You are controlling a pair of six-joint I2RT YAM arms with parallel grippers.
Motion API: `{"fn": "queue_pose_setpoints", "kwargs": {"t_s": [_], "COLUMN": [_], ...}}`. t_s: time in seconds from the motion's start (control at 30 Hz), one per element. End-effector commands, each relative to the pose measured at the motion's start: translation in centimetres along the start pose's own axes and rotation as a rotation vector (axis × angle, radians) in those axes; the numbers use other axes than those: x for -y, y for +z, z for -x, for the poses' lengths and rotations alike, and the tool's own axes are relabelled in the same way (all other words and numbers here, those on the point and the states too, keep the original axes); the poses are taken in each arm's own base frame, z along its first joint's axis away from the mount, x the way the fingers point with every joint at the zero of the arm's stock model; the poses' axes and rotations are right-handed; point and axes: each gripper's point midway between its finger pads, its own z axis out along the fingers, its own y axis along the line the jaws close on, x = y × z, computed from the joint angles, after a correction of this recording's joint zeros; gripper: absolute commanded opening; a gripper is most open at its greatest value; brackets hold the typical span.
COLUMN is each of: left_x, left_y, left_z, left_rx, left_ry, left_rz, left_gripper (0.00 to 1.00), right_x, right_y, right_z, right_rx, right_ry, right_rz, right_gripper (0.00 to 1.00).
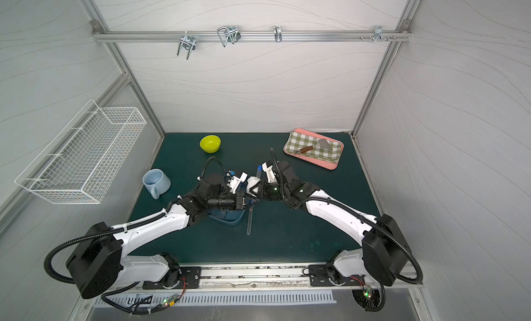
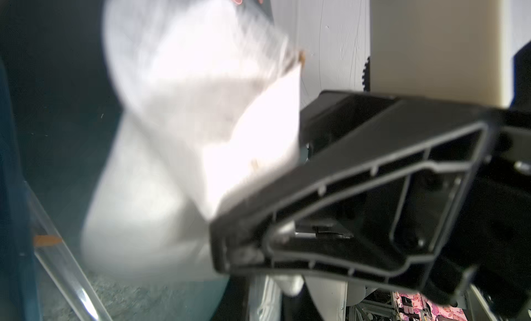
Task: Wipe the exteriors of test tubes
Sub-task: Wipe the dirt from the test tube.
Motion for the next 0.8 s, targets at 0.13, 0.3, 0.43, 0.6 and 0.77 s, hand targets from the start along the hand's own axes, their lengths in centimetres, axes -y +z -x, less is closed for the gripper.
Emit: {"fn": "queue_pose_setpoints", "kwargs": {"t_s": [0.13,0.3,0.43,0.6,0.77], "left_x": [2.2,2.4,2.5,2.5,2.4], "left_y": [-0.5,-0.7,-0.9,-0.9,-0.9], "left_z": [1.6,1.5,1.6,1.6,1.8], "left_rx": [0.046,0.047,0.052,0.055,0.059], "left_ry": [0.062,0.065,0.065,0.066,0.062], "left_rz": [-0.062,-0.068,-0.069,-0.072,-0.07], "left_gripper": [0.03,0.03,0.03,0.03,0.03], "right_x": [-0.2,-0.3,-0.7,-0.4,0.0], "right_y": [-0.2,-0.2,-0.6,-0.5,-0.3], "right_z": [2.8,6.0,6.7,3.7,0.0], "right_rx": [0.053,0.082,0.087,0.044,0.012], "right_ry": [-0.009,-0.016,-0.035,-0.029,-0.004], "right_rz": [-0.004,0.024,0.034,0.031,0.017], "right_gripper": [0.22,0.22,0.22,0.22,0.22]}}
